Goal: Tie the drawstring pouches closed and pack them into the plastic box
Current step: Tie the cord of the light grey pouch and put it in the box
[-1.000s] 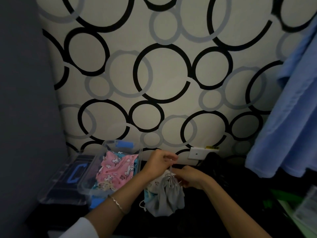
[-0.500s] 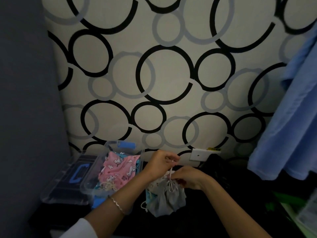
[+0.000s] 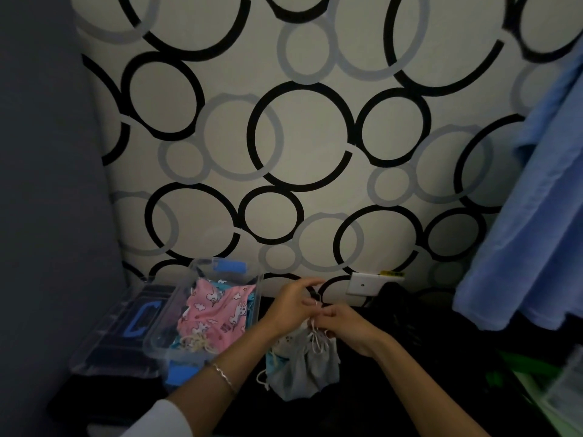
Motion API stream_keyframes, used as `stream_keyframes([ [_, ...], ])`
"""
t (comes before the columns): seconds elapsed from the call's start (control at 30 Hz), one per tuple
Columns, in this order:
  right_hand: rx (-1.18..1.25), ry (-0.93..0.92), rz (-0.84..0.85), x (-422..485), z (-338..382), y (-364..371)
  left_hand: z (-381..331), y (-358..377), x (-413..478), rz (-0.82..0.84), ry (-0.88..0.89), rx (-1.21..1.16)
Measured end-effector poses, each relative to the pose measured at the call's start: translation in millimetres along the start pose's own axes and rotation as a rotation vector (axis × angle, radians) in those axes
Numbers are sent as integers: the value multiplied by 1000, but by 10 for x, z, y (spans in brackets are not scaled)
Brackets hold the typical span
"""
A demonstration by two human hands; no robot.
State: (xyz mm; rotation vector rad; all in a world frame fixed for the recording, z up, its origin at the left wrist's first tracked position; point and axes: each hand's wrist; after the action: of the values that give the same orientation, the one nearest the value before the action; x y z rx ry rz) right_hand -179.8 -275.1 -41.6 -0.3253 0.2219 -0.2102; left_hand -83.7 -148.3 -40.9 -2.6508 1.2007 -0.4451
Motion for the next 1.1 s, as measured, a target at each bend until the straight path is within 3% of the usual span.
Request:
stream_keyframes([
  [0.13,59,24,45,-30,-45,-11,167,49,5,-89,-46,136],
  [0.27,81,33,67,-46,-23,-23,240,59,59,-32,-95,180],
  [0.5,-128,-5,-147,-4,-25,-49,202,-78,73,65,-106,217],
  [0.77,-258,-148,-230,-21,-71,24,120,-209,28,278,-519,100],
  [1.1,-602,-291,21,-99,-2,-63,63,-267,41,508,-686,45],
])
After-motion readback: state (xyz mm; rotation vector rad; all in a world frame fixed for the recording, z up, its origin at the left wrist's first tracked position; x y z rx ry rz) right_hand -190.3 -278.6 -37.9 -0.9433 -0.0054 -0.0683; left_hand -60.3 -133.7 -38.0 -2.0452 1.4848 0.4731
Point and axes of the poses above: each hand's wrist, its own x-axis towards the middle knuckle, its own y-axis out of the palm, z = x × y, and after that the axes turned 1 degree about -y, right-handed
